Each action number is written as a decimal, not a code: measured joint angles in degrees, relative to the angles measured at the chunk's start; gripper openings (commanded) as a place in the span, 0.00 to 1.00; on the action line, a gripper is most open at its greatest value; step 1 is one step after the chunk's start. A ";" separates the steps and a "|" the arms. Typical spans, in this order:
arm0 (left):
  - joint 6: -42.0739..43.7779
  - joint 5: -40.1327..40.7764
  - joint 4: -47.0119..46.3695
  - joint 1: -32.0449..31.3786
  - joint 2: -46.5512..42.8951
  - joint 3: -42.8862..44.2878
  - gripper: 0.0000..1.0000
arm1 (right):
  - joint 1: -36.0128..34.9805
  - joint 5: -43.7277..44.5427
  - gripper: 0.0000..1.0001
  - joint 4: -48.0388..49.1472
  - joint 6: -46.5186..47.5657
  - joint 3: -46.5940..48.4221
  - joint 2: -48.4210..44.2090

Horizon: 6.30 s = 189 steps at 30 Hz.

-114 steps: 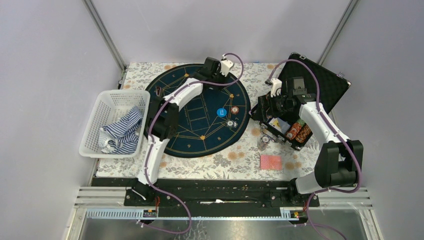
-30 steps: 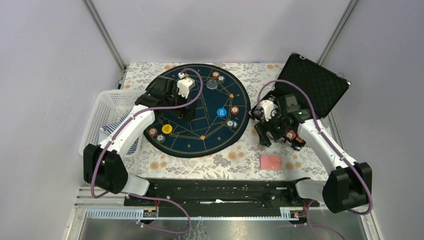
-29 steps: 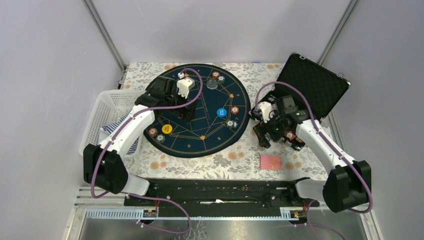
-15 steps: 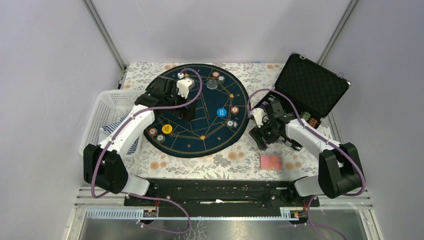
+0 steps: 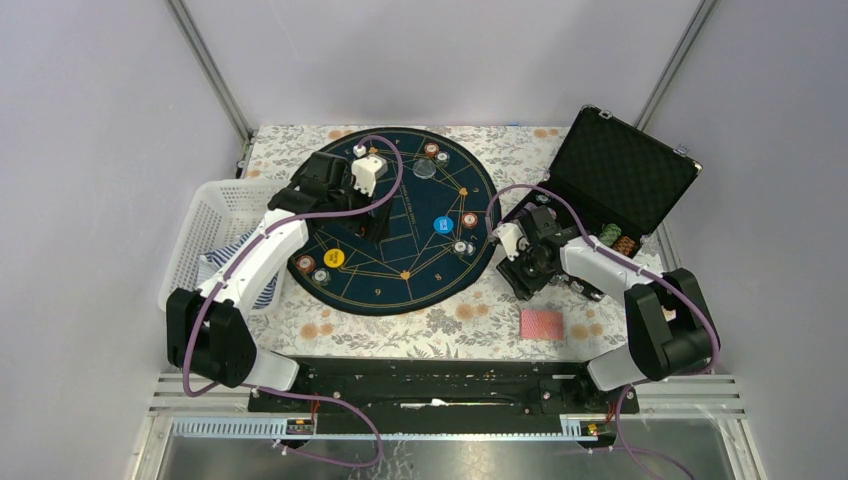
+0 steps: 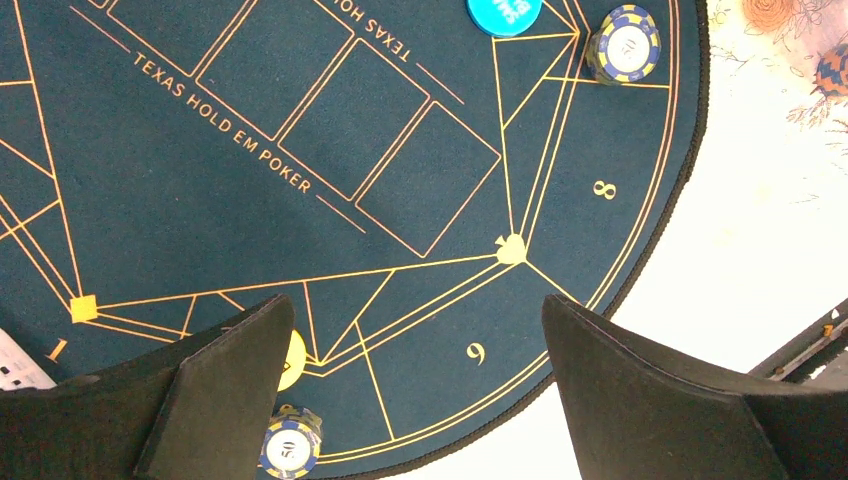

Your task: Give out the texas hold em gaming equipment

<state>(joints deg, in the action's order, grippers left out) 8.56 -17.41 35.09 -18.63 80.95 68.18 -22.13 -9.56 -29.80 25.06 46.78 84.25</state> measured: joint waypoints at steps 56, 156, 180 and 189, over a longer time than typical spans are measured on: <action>-9.27 -5.99 -0.07 22.36 -1.42 2.60 0.99 | -22.25 1.20 0.07 -17.86 -4.98 79.32 50.36; -10.82 -11.54 -0.04 24.85 -1.03 4.13 0.99 | -12.94 -1.64 0.38 -1.66 -8.70 53.92 38.69; -10.80 -11.69 -0.04 24.85 1.57 4.13 0.99 | 0.13 -0.26 0.35 7.67 -10.71 81.09 60.28; -10.78 -11.65 -0.07 24.85 1.62 4.13 0.99 | 0.13 0.57 0.38 12.04 -11.58 82.31 62.95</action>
<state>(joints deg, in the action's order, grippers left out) -2.22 -29.06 35.03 6.22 82.56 72.31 -22.00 -8.99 -17.76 13.47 129.10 147.20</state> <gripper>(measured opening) 0.987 0.494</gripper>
